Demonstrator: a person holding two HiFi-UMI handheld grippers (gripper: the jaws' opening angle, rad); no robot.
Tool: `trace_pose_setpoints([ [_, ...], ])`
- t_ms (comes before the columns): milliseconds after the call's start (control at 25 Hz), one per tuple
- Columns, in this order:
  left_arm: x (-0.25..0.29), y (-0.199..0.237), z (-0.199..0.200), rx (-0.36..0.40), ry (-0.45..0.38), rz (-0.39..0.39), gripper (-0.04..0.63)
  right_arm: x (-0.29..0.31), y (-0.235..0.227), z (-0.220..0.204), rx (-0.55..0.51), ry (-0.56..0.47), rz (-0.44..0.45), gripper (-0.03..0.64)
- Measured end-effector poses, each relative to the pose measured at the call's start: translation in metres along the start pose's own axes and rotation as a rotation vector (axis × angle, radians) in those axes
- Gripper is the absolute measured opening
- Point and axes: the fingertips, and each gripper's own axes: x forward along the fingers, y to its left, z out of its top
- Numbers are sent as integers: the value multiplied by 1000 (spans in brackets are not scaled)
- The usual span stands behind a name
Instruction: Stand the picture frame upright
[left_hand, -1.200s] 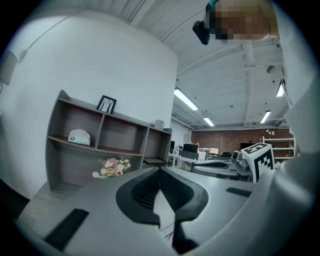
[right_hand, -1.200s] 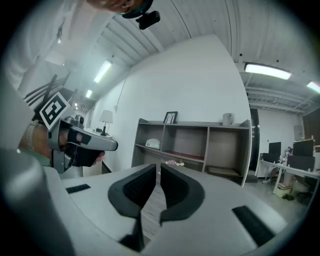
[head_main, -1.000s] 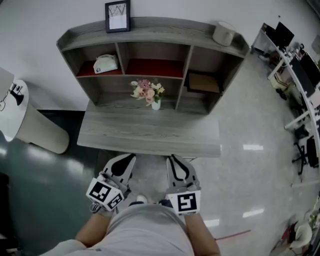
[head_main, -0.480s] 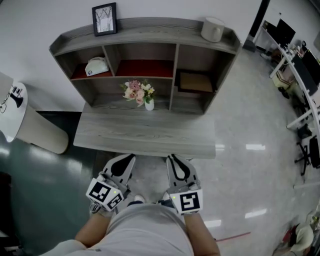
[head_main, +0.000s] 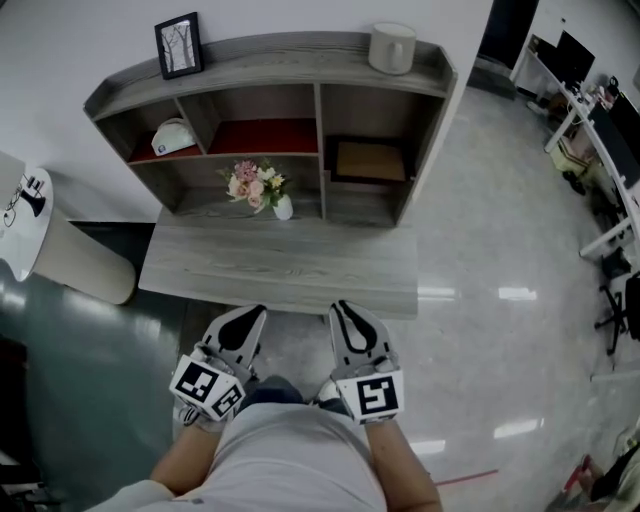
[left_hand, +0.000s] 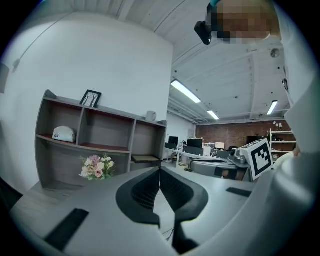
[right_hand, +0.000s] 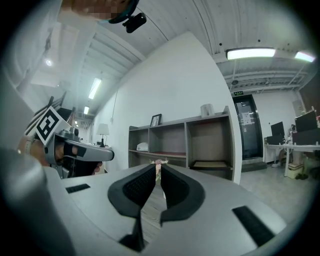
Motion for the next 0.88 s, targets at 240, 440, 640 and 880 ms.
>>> trace_pose_setpoints([
  [240,7,5,-3,-11,13,33,15,5,0,-7,-36,20,35,41],
  [440,16,15,-4,-15,6,30,15,17,-2,-13,-39,33,37,41],
  [640,28,36,-2,-24,13,20,15,42,-12,-17,-26,44,12,41],
  [880,50,76,3,-34,22,6,15,80,-25,-22,-20,71,-24,41],
])
